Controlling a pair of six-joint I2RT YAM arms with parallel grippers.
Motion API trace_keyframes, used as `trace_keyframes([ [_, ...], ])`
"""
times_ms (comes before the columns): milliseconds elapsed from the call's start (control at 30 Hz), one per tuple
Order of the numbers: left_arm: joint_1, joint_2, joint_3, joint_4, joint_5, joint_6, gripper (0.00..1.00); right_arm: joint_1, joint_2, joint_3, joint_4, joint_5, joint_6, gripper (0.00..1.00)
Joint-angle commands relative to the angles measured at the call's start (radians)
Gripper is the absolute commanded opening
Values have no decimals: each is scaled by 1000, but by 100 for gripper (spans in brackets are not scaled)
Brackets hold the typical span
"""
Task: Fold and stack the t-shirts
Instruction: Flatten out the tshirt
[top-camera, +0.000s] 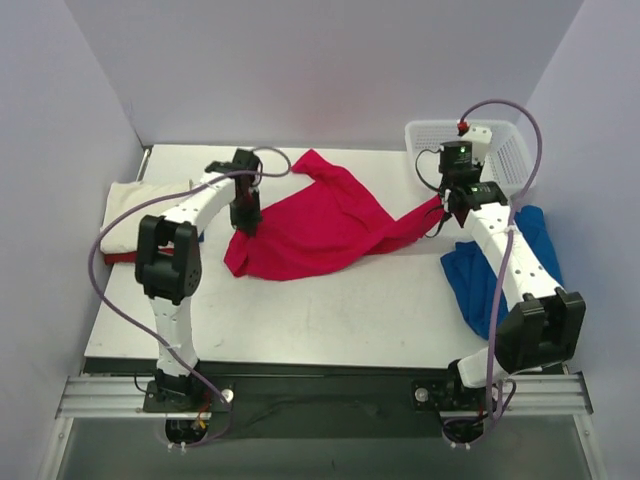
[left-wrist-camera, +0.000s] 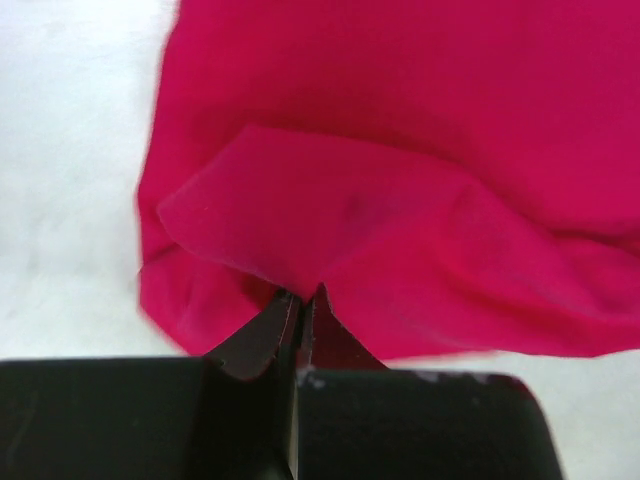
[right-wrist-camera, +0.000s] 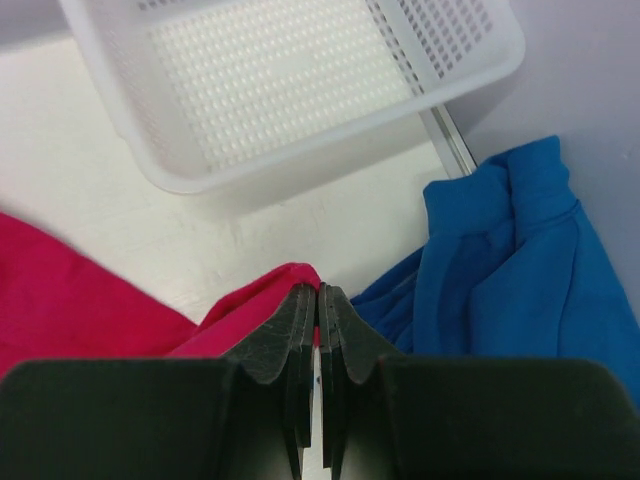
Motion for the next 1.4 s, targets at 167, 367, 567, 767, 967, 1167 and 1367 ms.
trace_keyframes([
  [167, 56, 269, 176, 170, 109, 23, 0, -56, 111, 62, 12, 83, 3, 0],
  [367, 76, 323, 321, 127, 103, 66, 21, -64, 120, 71, 9, 74, 11, 0],
  [567, 84, 228, 223, 202, 96, 87, 61, -62, 117, 59, -3, 59, 35, 0],
  [767, 90, 1, -59, 356, 108, 30, 61, -55, 114, 30, -11, 33, 69, 0],
  [967, 81, -201, -337, 479, 136, 7, 61, -35, 125, 14, -13, 34, 78, 0],
  [1167, 73, -263, -414, 394, 140, 4, 61, -18, 140, 20, -16, 37, 84, 0],
  [1367, 65, -321, -564, 466, 162, -68, 57, -1, 140, 20, -23, 33, 88, 0],
])
